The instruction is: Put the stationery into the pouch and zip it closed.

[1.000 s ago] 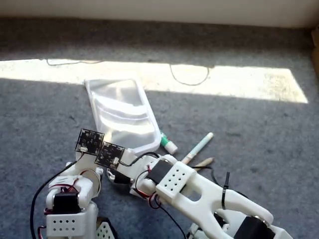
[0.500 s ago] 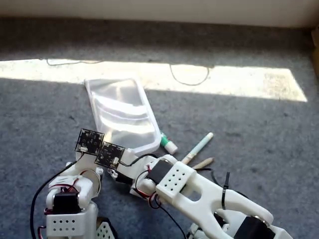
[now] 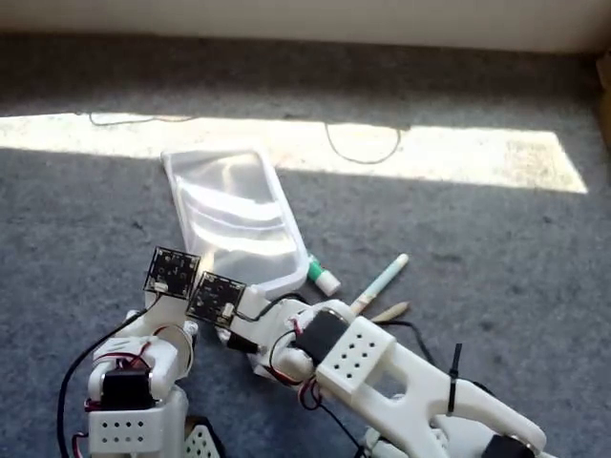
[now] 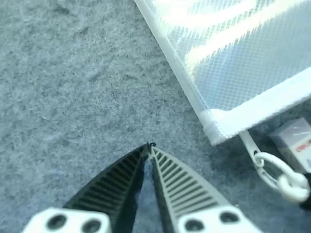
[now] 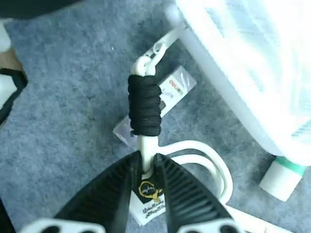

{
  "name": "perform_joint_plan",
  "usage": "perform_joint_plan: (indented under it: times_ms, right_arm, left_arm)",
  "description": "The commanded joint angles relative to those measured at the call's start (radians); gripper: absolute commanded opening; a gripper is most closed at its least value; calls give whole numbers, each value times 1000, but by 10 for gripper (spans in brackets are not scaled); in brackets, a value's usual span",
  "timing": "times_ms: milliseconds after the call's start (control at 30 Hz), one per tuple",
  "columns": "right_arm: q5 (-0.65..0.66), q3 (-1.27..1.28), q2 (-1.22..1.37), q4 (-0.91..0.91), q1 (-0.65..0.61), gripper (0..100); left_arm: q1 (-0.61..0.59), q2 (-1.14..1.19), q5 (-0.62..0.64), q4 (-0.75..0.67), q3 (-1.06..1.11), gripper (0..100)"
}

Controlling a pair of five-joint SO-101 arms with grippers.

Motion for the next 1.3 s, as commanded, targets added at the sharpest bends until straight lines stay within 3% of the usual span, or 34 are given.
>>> perform_joint_plan:
  times_ms: [0,233,500,733,1000,1267]
  right_arm:
    - [0,-31,-116,47,8,5]
    - [0,-31,-228,130,19,5]
    - [9,-31,-248,145,216,5]
    - [9,-30,-246,147,285,6]
    - [114,-30,-245,249,338,10]
    - [104,-30,-246,252,338,211]
  left_arm:
    - [13,-13,-6,3,19,8]
    - [13,-13,-6,3,19,8]
    - [13,-13,-6,3,19,8]
    - [13,-13,-6,3,19,8]
    - [13,-13,-6,3,19,8]
    - [13,-13,-6,3,19,8]
